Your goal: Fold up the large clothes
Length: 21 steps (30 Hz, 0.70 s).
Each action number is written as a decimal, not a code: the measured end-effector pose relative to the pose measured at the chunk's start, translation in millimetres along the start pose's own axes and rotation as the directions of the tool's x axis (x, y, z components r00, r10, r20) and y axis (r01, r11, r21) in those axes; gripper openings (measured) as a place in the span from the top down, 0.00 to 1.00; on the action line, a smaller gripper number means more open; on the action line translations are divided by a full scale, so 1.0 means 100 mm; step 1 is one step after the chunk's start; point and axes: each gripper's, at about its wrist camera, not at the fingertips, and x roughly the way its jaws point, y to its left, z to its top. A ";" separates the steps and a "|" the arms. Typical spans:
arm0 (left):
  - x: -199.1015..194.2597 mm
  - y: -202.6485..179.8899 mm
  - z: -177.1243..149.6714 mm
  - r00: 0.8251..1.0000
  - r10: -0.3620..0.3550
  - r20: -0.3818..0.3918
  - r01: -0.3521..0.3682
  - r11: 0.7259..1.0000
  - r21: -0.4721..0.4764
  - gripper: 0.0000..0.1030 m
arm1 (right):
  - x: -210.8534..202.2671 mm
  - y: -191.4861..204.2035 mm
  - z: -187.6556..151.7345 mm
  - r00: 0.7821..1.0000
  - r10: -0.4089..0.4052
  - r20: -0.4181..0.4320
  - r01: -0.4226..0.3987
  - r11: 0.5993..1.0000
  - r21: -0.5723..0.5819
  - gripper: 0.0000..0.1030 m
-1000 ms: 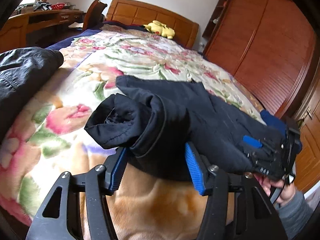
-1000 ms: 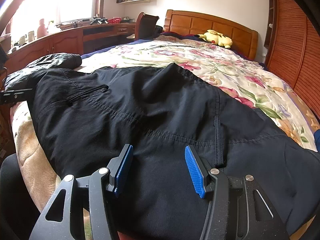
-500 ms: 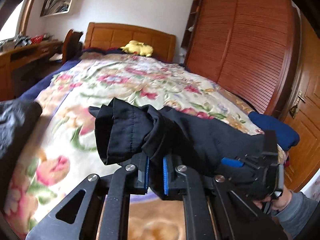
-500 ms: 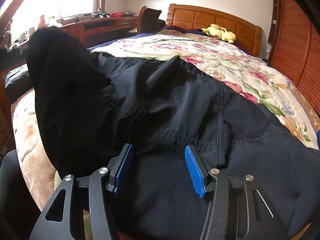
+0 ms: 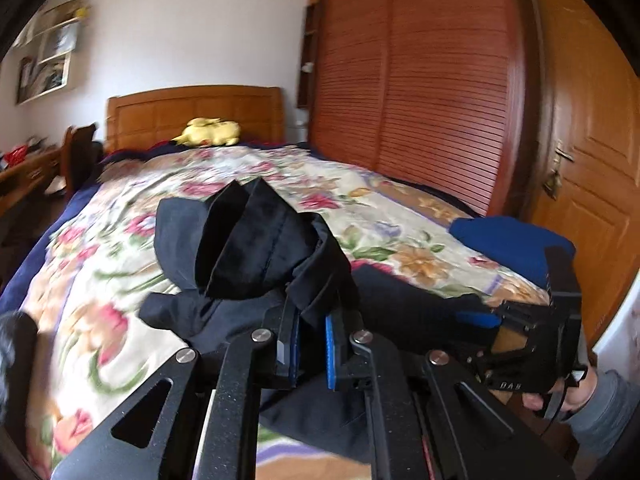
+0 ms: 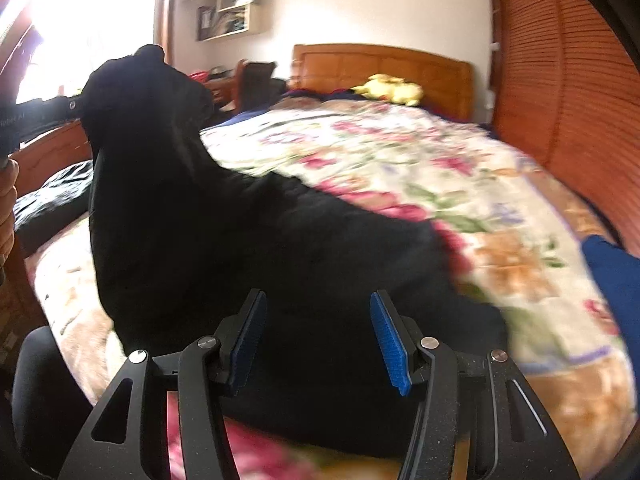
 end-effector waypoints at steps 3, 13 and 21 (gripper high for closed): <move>0.14 -0.21 0.07 0.999 -0.047 -0.011 0.048 0.999 0.026 0.91 | -0.18 -0.25 -0.01 0.998 -0.062 0.023 0.062 0.998 0.020 0.46; 0.60 -0.76 -0.03 0.974 -0.146 -0.171 0.160 0.985 0.070 0.90 | -0.39 -0.62 -0.09 0.989 -0.140 0.050 0.134 0.984 0.120 0.46; 0.64 -0.78 -0.16 0.953 -0.160 -0.256 0.180 0.982 0.056 0.71 | -0.42 -0.61 -0.05 0.989 -0.132 0.069 0.122 0.984 0.132 0.46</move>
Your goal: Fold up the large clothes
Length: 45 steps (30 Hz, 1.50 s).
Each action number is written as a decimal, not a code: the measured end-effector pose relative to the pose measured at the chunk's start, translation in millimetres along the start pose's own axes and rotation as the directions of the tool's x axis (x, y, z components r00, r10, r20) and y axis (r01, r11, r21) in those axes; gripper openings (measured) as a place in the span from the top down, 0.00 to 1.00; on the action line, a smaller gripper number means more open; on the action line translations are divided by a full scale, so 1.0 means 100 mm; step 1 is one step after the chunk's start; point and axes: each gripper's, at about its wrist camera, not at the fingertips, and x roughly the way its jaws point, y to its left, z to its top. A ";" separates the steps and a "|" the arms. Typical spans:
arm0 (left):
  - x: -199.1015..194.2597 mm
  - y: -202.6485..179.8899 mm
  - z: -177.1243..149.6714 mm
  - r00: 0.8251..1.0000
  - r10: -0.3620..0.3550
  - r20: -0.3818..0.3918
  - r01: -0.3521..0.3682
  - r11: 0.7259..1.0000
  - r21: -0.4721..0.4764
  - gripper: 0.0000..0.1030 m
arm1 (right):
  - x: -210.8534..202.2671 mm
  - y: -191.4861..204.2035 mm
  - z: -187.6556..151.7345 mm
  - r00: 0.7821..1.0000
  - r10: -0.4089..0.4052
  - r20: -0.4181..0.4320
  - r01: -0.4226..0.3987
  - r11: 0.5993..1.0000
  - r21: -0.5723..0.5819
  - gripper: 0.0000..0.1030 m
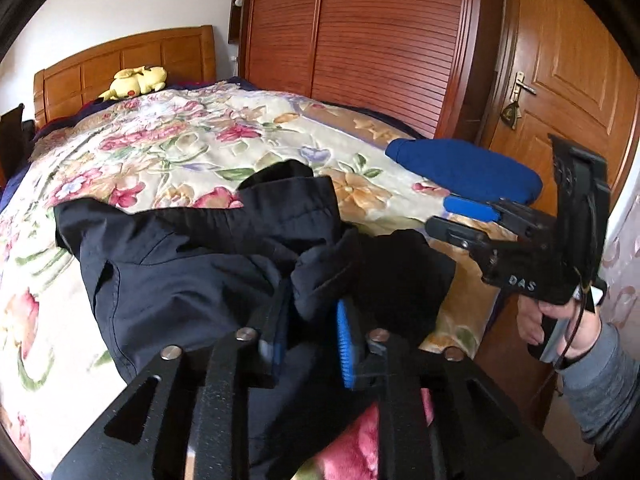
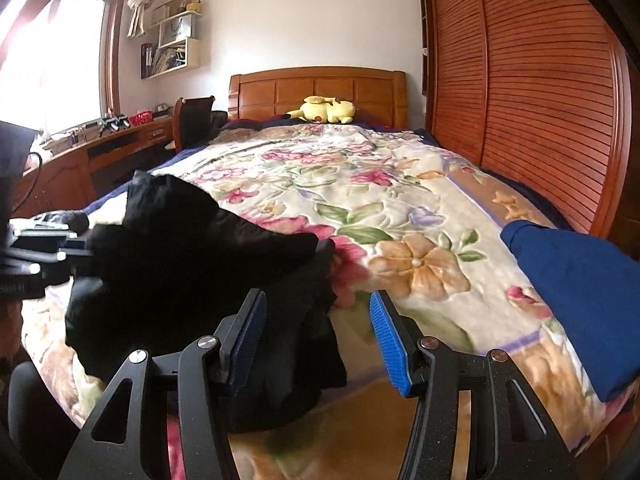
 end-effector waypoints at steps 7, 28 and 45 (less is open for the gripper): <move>-0.54 0.25 -0.07 0.995 0.000 0.104 0.006 0.999 -0.054 0.54 | 0.01 0.12 0.20 0.999 0.025 0.041 -0.023 0.998 -0.050 0.46; -1.33 1.68 -1.06 0.935 0.340 0.103 -0.304 0.916 -0.264 0.26 | 1.12 1.58 1.01 0.929 0.280 -0.243 -0.349 0.882 -0.316 0.46; -1.14 1.60 -1.08 0.946 0.315 0.080 -0.288 0.926 -0.245 0.25 | 1.54 1.76 0.96 0.867 0.242 -0.436 -0.422 0.822 -0.382 0.90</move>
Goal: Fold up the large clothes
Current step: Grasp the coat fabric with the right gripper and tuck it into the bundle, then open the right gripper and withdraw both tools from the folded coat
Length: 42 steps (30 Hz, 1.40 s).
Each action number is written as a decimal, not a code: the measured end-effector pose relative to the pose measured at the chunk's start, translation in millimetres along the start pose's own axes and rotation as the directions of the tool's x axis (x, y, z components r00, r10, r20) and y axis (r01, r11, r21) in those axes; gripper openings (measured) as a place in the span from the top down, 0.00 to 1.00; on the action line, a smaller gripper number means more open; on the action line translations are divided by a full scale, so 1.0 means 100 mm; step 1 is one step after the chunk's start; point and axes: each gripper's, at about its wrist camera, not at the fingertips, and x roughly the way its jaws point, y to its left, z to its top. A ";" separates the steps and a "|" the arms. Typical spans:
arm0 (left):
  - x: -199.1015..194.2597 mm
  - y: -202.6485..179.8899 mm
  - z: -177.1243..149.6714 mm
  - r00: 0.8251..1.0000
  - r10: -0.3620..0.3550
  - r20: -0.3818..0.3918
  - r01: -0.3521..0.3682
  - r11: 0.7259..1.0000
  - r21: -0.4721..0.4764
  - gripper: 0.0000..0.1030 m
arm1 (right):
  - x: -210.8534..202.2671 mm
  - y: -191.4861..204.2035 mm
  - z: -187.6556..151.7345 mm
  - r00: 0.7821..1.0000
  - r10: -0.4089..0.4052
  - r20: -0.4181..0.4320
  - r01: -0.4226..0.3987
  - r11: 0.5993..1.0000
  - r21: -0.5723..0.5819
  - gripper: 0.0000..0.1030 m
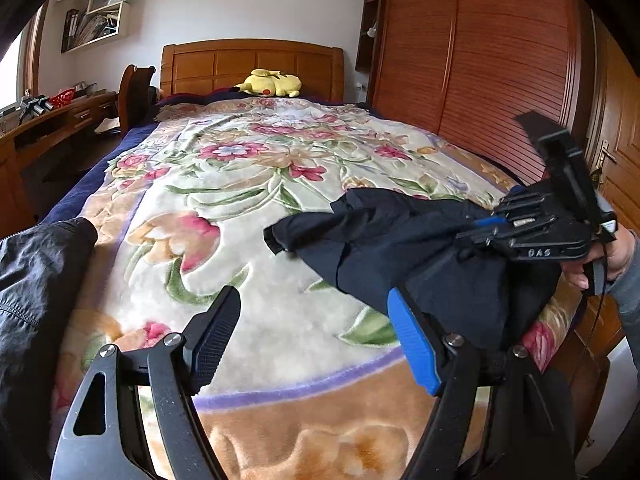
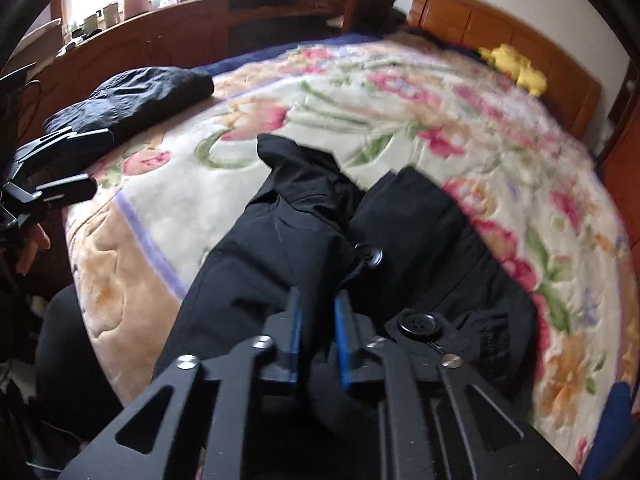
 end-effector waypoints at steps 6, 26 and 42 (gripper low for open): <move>0.09 -0.13 0.04 1.000 -0.019 -0.001 0.019 1.000 0.008 0.25 | -0.50 -0.04 -0.12 0.979 -0.070 0.192 0.060 0.996 0.059 0.92; 0.52 -0.96 0.18 0.988 -0.153 -0.016 0.154 0.984 0.090 0.25 | -0.90 -0.77 -1.56 0.948 -0.302 0.101 0.231 0.871 0.434 0.78; 0.47 -1.08 0.10 0.987 -0.160 -0.015 0.160 0.982 0.103 0.25 | -0.71 -0.75 -1.52 0.931 -0.345 0.117 0.270 0.868 0.416 0.57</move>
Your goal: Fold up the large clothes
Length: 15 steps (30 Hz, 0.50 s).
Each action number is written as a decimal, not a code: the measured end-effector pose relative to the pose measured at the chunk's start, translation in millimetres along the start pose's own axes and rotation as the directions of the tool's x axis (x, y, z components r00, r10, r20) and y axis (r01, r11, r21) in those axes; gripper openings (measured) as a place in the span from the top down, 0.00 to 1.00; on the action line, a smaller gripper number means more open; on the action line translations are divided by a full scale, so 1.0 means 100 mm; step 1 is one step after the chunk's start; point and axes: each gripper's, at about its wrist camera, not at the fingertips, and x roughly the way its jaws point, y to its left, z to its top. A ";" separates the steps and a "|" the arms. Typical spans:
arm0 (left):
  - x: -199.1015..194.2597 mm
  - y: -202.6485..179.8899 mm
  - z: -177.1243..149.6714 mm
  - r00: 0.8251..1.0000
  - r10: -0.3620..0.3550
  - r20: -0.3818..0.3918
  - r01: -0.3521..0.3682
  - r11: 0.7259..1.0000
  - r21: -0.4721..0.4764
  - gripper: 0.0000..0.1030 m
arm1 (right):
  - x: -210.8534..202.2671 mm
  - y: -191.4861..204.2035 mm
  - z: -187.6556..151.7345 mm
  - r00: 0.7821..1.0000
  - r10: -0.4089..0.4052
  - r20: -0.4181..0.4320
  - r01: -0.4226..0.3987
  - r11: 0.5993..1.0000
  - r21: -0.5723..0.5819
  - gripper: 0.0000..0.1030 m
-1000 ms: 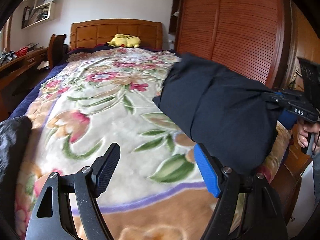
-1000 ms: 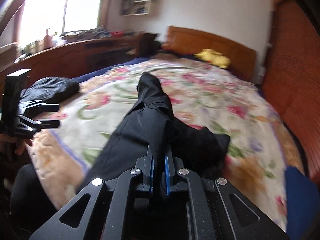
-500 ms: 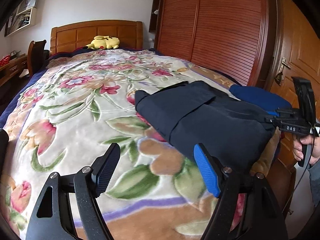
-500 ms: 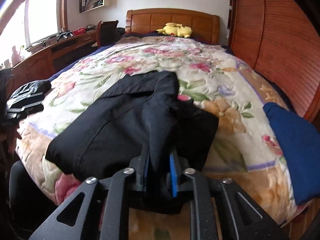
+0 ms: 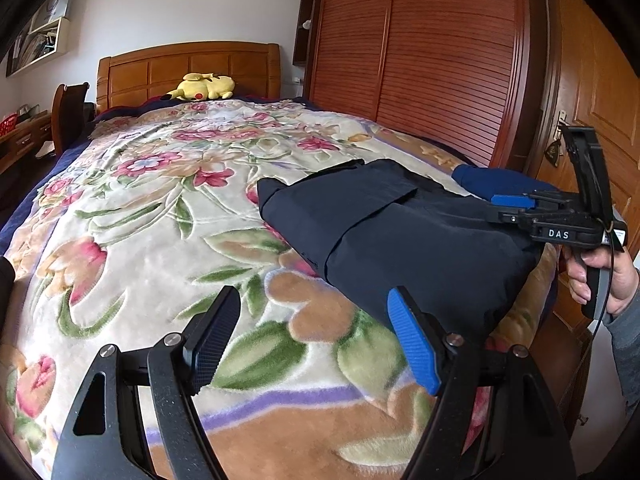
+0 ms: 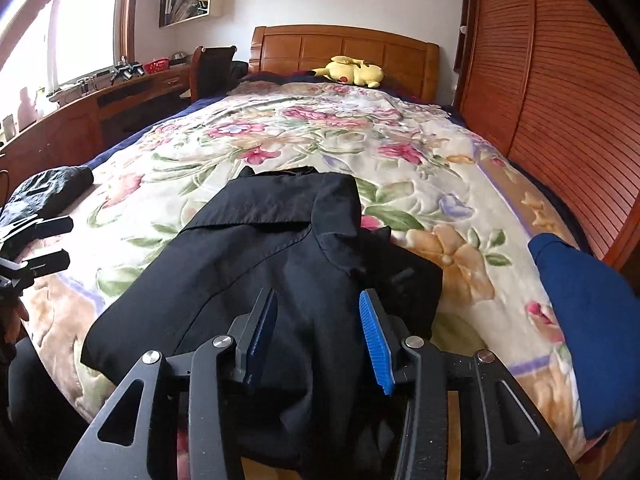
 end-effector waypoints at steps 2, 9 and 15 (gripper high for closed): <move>0.00 -0.01 -0.01 1.000 0.002 0.001 -0.002 1.000 0.005 0.25 | -0.03 0.00 -0.02 1.000 -0.014 -0.002 0.014 1.000 -0.002 0.57; -0.02 -0.04 -0.01 1.000 0.010 0.009 -0.010 1.000 0.012 0.25 | -0.08 -0.22 -0.20 0.992 -0.101 -0.068 0.104 0.994 0.030 0.45; -0.06 -0.06 -0.01 1.000 0.007 0.015 -0.007 1.000 0.016 0.25 | -0.16 -0.26 -0.24 0.992 -0.113 -0.063 0.116 0.992 0.042 0.43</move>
